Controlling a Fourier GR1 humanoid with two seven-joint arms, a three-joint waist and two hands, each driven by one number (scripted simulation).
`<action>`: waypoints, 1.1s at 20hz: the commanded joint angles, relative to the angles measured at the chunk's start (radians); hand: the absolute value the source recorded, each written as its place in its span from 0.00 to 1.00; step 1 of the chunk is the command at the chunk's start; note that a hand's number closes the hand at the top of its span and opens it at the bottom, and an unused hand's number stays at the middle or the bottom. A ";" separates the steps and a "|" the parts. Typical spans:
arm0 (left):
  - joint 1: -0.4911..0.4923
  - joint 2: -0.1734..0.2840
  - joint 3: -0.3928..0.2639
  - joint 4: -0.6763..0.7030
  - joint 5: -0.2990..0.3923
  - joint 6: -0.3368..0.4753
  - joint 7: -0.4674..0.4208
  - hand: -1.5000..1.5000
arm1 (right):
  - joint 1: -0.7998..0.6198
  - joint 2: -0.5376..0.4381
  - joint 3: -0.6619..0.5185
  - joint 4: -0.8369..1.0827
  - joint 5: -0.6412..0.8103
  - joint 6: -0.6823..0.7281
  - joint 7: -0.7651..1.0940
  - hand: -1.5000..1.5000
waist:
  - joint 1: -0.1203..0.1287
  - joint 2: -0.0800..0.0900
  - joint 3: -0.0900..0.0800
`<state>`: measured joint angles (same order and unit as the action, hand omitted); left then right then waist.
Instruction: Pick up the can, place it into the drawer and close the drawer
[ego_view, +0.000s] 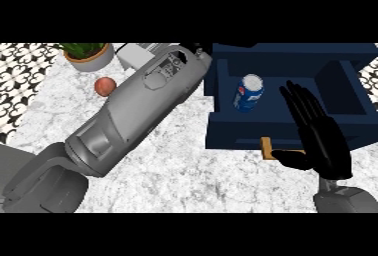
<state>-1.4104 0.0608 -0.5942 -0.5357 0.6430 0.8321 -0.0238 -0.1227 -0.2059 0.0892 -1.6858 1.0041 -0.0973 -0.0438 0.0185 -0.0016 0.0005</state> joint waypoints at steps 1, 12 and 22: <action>0.034 0.104 -0.004 -0.125 -0.019 -0.021 0.097 0.00 | -0.026 0.015 -0.028 0.122 0.027 -0.088 -0.034 0.00 | 0.013 -0.007 0.000; 0.127 0.248 -0.035 -0.323 -0.074 -0.021 0.229 0.00 | -0.247 0.061 -0.082 0.543 0.128 -0.270 -0.062 0.00 | 0.032 -0.002 0.000; 0.247 0.363 -0.030 -0.527 -0.086 -0.041 0.297 0.00 | -0.456 0.068 -0.187 0.867 0.181 -0.487 -0.067 0.00 | 0.061 0.005 0.001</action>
<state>-1.1995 0.3752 -0.6271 -0.9774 0.5600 0.7872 0.2308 -0.5444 -0.1823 -0.0742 -0.9678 1.1736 -0.4913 -0.1201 0.0653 -0.0154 -0.0182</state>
